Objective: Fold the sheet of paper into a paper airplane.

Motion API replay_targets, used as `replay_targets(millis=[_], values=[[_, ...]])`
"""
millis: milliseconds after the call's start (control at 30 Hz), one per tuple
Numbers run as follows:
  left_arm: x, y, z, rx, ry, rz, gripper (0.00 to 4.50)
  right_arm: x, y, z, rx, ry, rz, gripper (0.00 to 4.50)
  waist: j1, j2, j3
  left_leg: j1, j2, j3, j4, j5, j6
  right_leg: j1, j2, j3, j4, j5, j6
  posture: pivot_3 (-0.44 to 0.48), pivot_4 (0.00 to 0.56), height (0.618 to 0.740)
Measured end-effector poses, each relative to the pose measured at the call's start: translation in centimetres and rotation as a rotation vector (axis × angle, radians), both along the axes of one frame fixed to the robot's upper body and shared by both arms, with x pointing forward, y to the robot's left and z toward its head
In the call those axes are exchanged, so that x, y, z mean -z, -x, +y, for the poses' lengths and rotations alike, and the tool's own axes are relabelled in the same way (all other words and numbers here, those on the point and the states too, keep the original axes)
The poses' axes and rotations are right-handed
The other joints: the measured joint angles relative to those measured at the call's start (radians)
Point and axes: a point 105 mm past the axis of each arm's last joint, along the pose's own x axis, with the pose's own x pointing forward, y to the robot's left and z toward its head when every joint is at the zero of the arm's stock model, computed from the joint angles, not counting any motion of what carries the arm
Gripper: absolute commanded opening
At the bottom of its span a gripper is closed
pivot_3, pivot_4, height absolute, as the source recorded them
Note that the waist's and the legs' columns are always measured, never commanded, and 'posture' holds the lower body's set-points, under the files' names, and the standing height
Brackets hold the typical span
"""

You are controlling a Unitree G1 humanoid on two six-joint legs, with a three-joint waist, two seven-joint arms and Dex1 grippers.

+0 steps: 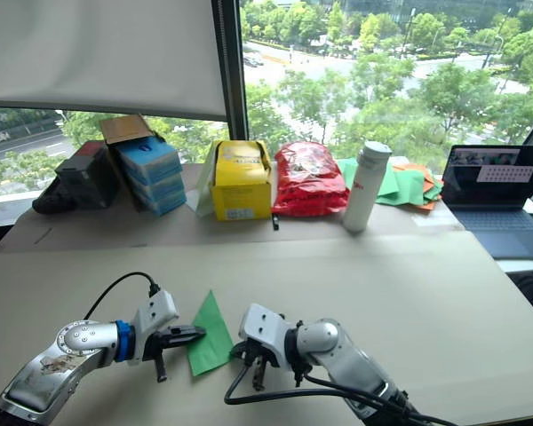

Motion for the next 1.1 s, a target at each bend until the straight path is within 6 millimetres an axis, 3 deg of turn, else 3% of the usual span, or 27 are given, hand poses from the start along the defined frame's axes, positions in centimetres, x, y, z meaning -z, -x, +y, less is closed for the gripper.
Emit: replay_targets(millis=[100,200,267,333,400,567,700,833,1100], values=[[-0.4,-0.2,-0.2,0.006,0.022,-0.002,0.02,-0.7,-0.5,-0.9,0.061,-0.050,0.015,0.00,0.004,-0.001,0.002,-0.004,0.000,0.000,0.000,0.000,0.000,-0.001,0.000,0.000,0.000,0.000,0.000,0.000,0.150,0.740],[-1.9,-1.0,0.6,-0.045,0.116,0.027,0.02,-5.9,-1.4,-1.8,0.158,-0.240,-0.056,0.00,0.006,-0.004,0.007,-0.016,0.001,-0.003,0.006,0.001,-0.002,-0.009,0.001,-0.003,0.004,0.000,0.000,0.000,0.150,0.740],[-4.2,-1.7,0.8,-0.036,0.181,-0.010,0.02,-9.0,-1.2,-2.3,0.183,-0.341,-0.118,0.00,0.006,-0.006,0.008,-0.017,0.001,-0.003,0.006,0.003,-0.004,-0.010,0.002,-0.004,0.004,0.000,0.000,0.000,0.150,0.740],[-6.0,-2.0,1.5,-0.003,0.185,-0.054,0.02,-10.1,-0.7,-2.5,0.188,-0.370,-0.137,0.00,0.005,-0.006,0.008,-0.017,0.001,-0.003,0.006,0.004,-0.006,-0.008,0.003,-0.005,0.002,0.000,0.000,0.000,0.150,0.740],[-6.8,-2.1,2.3,0.039,0.161,-0.089,0.27,-9.5,-0.3,-2.8,0.204,-0.358,-0.123,0.00,0.003,-0.006,0.008,-0.016,0.000,-0.001,0.005,0.004,-0.006,-0.008,0.007,-0.006,0.001,0.000,0.000,0.000,0.150,0.740],[-5.1,-2.1,4.6,0.258,-0.046,-0.151,1.86,-6.8,0.7,-3.4,0.223,-0.267,-0.092,0.00,0.004,-0.006,0.008,-0.016,-0.001,0.005,0.006,0.003,-0.004,-0.008,0.012,-0.007,0.001,0.000,0.001,0.000,0.150,0.740],[-5.2,-2.6,4.3,0.443,-0.144,-0.252,3.22,-6.4,0.4,-3.4,0.230,-0.254,-0.109,0.00,0.008,-0.007,0.009,-0.016,0.000,0.005,0.008,0.000,0.001,-0.008,0.013,-0.006,0.001,0.000,0.002,0.000,0.150,0.740],[-5.5,-3.6,2.9,0.663,-0.263,-0.479,4.48,-5.9,0.0,-3.6,0.253,-0.244,-0.104,0.00,0.009,-0.008,0.009,-0.016,0.000,0.005,0.009,0.000,0.001,-0.006,0.014,-0.006,0.001,0.001,0.002,0.000,0.150,0.740],[-4.5,-4.7,2.2,0.863,-0.372,-0.651,4.48,-5.7,-0.3,-3.9,0.279,-0.237,-0.105,0.00,0.003,-0.009,0.010,-0.016,0.000,0.006,0.012,-0.001,0.003,-0.006,0.016,-0.006,0.002,0.001,0.003,0.000,0.150,0.740]])
